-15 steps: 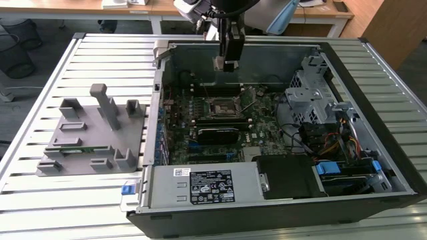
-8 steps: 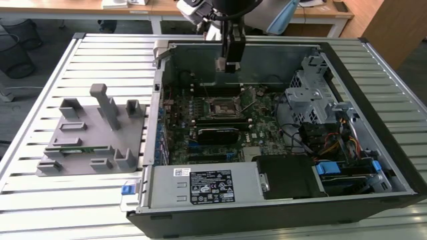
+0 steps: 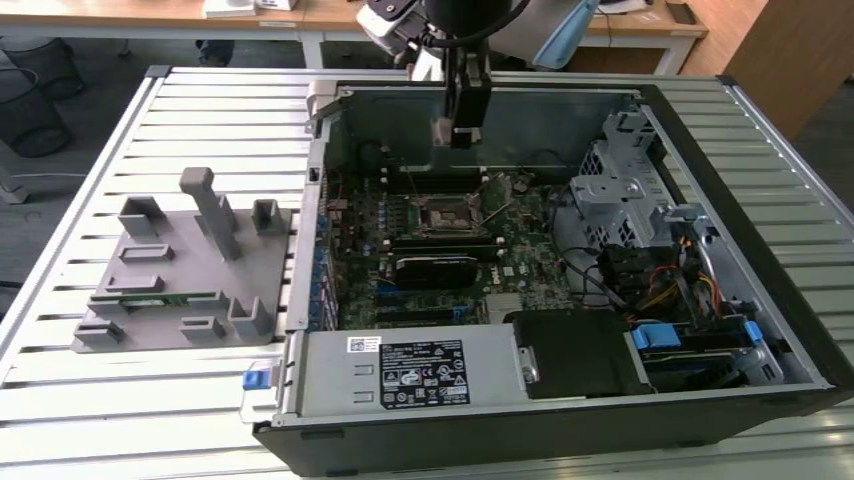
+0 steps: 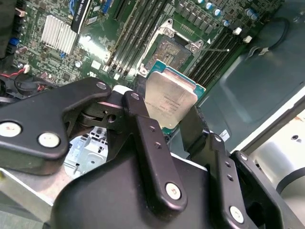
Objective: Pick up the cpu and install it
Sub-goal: 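Place the cpu into insertion slot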
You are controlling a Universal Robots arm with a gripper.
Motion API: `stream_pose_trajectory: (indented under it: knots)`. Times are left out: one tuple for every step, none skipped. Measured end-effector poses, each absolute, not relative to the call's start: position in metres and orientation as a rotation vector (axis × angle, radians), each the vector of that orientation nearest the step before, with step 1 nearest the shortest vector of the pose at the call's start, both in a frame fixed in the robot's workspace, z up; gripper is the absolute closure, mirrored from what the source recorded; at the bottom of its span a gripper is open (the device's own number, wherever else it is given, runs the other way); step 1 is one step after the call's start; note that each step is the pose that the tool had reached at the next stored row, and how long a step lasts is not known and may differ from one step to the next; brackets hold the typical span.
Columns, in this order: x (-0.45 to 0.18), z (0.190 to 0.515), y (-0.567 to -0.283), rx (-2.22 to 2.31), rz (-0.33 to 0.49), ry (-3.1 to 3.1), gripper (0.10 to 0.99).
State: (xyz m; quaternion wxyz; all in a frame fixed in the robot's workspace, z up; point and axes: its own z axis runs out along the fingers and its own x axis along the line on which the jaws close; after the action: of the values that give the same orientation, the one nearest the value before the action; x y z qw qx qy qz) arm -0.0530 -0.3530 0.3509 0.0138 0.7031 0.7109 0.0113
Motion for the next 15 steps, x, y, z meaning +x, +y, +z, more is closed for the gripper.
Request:
stream_pose_trajectory:
  knots:
    - [-0.053, 0.349, -0.353, 2.189, 0.036, 2.214, 0.557]
    - [-0.053, 0.348, -0.353, 2.189, 0.036, 2.214, 0.557]
    - [-0.053, 0.346, -0.353, 2.189, 0.036, 2.214, 0.557]
    - [-0.052, 0.345, -0.353, 2.189, 0.036, 2.214, 0.557]
    - [-0.051, 0.344, -0.353, 2.189, 0.036, 2.214, 0.557]
    - [-0.050, 0.343, -0.353, 2.189, 0.036, 2.214, 0.557]
    - [-0.049, 0.342, -0.353, 2.189, 0.036, 2.214, 0.557]
    - [-0.049, 0.341, -0.353, 2.189, 0.036, 2.214, 0.557]
    - [-0.047, 0.340, -0.353, 2.189, 0.036, 2.215, 0.557]
    - [-0.046, 0.339, -0.353, 2.188, 0.036, 2.215, 0.557]
    - [-0.045, 0.338, -0.352, 2.187, 0.036, 2.216, 0.557]
    - [-0.044, 0.337, -0.352, 2.185, 0.036, 2.218, 0.557]
    - [-0.044, 0.335, -0.352, 2.182, 0.036, 2.221, 0.557]
    - [-0.044, 0.334, -0.352, 2.174, 0.037, 2.230, 0.557]
    - [-0.044, 0.332, -0.352, 2.163, 0.037, 2.240, 0.557]
